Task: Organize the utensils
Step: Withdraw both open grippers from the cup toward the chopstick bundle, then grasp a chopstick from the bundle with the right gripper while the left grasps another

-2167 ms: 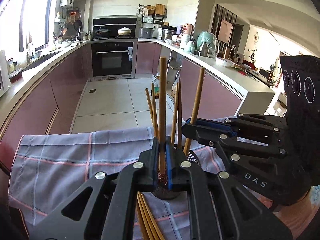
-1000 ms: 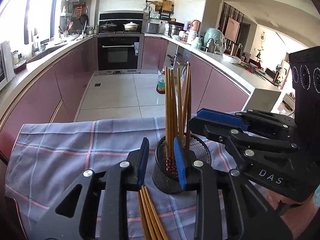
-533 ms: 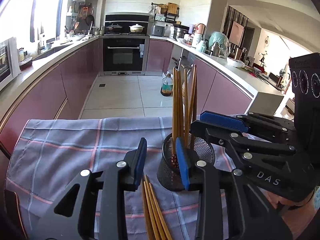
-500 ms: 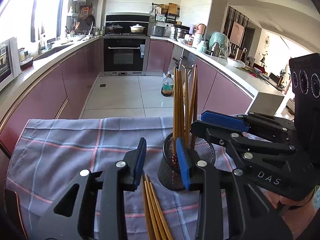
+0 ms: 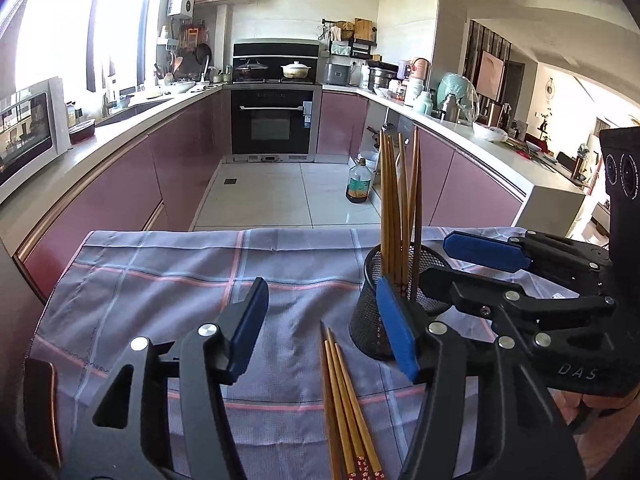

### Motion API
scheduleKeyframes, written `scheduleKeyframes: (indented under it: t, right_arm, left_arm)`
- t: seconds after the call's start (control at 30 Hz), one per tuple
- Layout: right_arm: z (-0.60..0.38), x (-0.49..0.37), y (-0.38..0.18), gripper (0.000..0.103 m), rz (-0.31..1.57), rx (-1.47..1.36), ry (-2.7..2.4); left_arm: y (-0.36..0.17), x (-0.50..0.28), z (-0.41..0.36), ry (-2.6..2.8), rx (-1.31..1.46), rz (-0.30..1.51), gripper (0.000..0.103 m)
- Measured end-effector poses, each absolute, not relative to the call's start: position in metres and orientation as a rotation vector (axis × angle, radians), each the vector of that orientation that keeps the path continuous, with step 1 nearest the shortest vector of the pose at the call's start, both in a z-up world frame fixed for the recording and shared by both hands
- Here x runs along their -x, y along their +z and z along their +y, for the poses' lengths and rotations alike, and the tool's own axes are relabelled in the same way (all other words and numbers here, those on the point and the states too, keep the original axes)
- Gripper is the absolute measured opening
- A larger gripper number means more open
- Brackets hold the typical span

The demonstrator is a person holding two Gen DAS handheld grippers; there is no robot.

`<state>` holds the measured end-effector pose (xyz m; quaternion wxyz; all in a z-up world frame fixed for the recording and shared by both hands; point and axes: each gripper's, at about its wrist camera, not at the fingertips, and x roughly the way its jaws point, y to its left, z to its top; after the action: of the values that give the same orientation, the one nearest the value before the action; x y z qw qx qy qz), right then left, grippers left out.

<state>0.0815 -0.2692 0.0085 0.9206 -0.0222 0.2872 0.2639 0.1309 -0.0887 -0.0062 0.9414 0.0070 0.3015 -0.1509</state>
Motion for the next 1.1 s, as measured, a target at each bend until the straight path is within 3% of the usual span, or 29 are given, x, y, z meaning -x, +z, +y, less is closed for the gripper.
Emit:
scheduleKeyframes:
  t: [0.37,0.7,1.1]
  right_arm:
    - [-0.244,-0.069,-0.037,0.039,0.736,0.098,0.587]
    - [-0.237,-0.074,-0.092,0.030,0.913,0.077,0.565]
    - [-0.235,-0.073,-0.104,0.028,0.949,0.069,0.555]
  left_arm:
    - [-0.054,-0.112,-0.064,-0.277,-0.037,0.729,0.052]
    - [-0.109,-0.110,-0.062,-0.305,-0.046,0.869,0.049]
    - [-0.123,-0.107,-0.068,-0.351,-0.069,0.901,0.049]
